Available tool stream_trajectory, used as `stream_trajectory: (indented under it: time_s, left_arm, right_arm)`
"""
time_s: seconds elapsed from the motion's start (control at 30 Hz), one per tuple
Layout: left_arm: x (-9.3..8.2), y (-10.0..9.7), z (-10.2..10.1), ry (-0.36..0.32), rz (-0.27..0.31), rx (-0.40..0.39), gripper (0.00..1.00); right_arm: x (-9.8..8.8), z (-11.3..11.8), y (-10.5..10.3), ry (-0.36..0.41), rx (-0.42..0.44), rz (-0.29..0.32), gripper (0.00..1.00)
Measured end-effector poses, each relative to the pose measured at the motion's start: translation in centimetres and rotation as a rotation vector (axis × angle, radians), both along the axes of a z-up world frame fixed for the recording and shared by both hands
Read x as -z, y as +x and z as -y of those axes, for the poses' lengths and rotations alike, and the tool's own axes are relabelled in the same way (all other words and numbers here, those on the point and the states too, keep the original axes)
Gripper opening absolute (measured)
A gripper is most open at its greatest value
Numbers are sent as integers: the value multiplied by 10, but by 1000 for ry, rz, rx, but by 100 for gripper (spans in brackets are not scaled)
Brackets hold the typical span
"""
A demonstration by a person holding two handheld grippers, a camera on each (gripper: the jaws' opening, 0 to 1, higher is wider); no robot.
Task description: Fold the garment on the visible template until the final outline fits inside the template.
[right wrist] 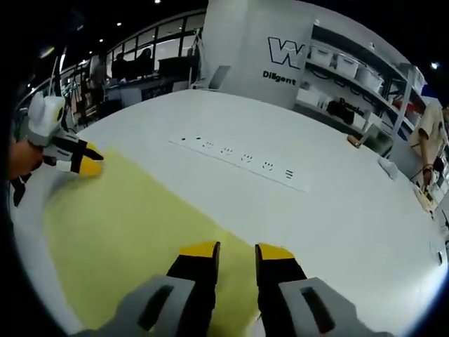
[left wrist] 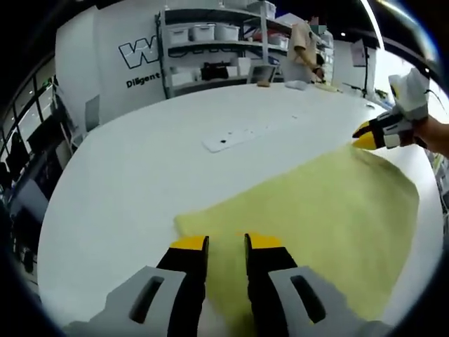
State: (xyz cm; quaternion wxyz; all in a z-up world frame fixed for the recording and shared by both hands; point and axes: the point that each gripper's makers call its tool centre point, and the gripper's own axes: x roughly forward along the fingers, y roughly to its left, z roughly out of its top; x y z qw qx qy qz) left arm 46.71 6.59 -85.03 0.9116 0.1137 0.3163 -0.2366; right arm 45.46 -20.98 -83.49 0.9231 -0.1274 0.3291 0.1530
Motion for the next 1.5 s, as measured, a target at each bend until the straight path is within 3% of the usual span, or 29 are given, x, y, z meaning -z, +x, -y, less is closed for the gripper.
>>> stream_trajectory:
  time_s: [0.1,0.2,0.3,0.47,0.57,0.8,1.13,1.5]
  left_arm:
    - [-1,0,3,-25,-5,-1,26]
    - [-4,0,5,-45,5,-9,38]
    - [-6,1,6,-54,11,-9,40]
    - [-10,1,8,-72,23,-11,47]
    - [-15,1,8,-82,41,-13,50]
    - [-22,-4,7,-92,55,-26,56]
    - [-34,-17,10,-106,73,-11,55]
    - [-46,-51,9,-125,97,2,53]
  right_arm:
    - [0,-1,-2,6,2,2,22]
    - [-1,-1,-4,14,12,10,35]
    - [0,-2,-5,19,15,6,35]
    - [-2,-4,-5,32,25,10,45]
    - [-8,-7,-5,48,45,36,62]
    - [-13,-11,-10,65,50,42,65]
    - [-20,-12,-30,77,54,53,63]
    - [-31,-10,-64,85,54,72,60]
